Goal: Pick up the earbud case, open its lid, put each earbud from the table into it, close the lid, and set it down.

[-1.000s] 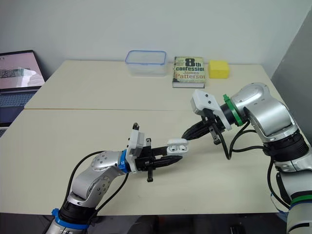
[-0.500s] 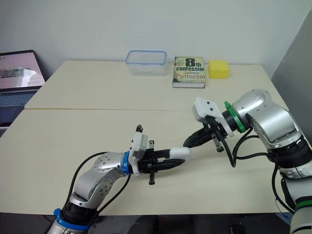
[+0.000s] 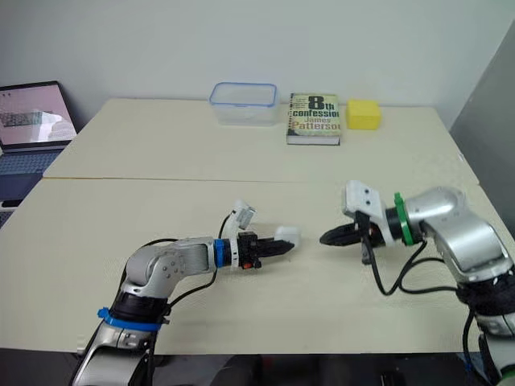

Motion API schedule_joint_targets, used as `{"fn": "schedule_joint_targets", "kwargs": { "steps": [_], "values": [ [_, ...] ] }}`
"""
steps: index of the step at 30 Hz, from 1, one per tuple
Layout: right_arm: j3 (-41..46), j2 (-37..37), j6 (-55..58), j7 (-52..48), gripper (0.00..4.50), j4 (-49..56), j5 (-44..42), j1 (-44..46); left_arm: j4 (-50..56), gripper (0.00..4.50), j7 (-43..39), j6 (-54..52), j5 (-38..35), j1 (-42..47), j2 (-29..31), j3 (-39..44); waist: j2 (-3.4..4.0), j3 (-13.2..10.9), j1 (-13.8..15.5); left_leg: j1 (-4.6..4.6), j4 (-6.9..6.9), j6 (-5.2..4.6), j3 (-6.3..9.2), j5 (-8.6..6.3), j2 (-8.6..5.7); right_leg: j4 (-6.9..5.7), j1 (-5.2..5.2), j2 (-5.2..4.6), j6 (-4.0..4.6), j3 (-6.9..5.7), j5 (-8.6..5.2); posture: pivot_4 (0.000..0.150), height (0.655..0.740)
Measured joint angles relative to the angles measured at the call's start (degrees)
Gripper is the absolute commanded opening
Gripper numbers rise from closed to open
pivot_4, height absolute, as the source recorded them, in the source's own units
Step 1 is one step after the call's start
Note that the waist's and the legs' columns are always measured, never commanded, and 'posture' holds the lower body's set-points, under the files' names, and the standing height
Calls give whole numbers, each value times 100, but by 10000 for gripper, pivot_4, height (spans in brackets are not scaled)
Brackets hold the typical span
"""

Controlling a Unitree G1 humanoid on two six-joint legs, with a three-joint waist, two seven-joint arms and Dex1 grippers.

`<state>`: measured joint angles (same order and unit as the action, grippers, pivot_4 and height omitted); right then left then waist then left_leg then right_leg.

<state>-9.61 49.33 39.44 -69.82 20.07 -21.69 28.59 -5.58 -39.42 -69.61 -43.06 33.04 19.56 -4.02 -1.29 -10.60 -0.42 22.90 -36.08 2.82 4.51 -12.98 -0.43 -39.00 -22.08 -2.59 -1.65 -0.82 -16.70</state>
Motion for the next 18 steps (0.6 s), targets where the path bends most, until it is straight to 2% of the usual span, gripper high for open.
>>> {"fn": "schedule_joint_targets", "kwargs": {
  "steps": [5, 7, 12, 17, 18],
  "values": [
    [50, -3, 110, 290, 0, 406, -111, -287, -762, 7680, -184, -371, 58, 459, 101, -16, 0, 0, -53, -7, 1, 2, 0, 1, 0, -1, 1, 7, 0, 4, 0, 1500, 7400],
    [61, -3, 122, 371, 0, 430, -120, -287, -1028, 14914, -277, -350, 163, 561, 152, -47, 0, 0, -71, -6, 1, 8, -1, 5, 0, 0, 2, 6, 0, 4, 0, 1500, 7400],
    [80, 30, 121, 445, 0, 432, -166, -311, -1152, 28802, -671, -209, 286, 593, 326, -162, 0, 1, -117, -9, 2, 14, 0, 8, 3, 0, 2, 5, 0, 8, 0, 1500, 7400],
    [130, 59, 60, 514, 0, 431, -168, -329, -471, 43290, -987, -198, 259, 237, 855, -175, 5, 4, -179, -24, 5, 4, -3, 1, 10, -2, 4, 24, 2, 25, 1, 1500, 7400],
    [166, 63, 27, 515, 0, 428, -171, -346, -278, 44633, -1061, -148, 258, 97, 1026, -184, 6, 4, -196, -26, 7, 4, -2, 0, 11, -1, 4, 30, 2, 28, 2, 1500, 7400]
  ]
}}
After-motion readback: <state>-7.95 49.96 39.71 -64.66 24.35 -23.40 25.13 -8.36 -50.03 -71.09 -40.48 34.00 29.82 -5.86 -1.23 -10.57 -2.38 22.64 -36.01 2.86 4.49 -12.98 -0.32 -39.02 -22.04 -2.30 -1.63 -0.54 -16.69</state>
